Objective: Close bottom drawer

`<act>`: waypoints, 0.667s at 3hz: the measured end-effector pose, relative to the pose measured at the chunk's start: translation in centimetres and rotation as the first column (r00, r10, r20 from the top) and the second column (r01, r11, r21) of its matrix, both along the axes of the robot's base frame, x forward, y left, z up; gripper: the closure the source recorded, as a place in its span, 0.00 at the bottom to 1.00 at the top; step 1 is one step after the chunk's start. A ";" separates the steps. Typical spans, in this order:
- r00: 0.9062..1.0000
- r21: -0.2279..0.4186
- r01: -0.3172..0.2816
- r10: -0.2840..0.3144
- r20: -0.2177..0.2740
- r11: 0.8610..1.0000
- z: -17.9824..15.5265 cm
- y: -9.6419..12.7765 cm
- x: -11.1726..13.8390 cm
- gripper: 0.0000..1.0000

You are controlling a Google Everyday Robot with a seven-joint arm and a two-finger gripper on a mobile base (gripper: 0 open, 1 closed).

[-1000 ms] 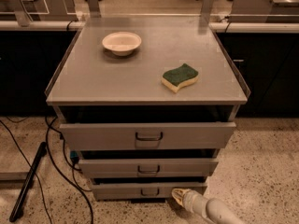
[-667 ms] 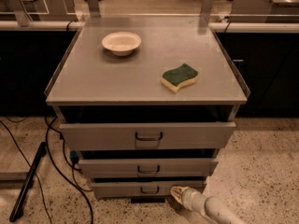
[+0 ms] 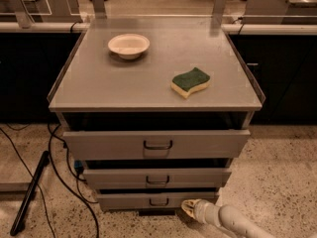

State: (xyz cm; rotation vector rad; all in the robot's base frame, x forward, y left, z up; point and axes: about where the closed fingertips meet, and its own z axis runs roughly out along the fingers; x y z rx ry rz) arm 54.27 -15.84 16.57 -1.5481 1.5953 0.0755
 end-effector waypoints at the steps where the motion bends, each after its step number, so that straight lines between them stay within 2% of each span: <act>1: 0.978 0.034 -0.091 0.096 -0.185 0.995 0.7 -0.4 -5.4 1.00; 2: 0.891 0.130 -0.167 0.206 -0.405 0.977 0.5 -0.5 -12.2 1.00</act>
Offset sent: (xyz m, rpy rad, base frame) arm -0.1864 -0.0118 0.0153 0.1595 0.6586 0.2971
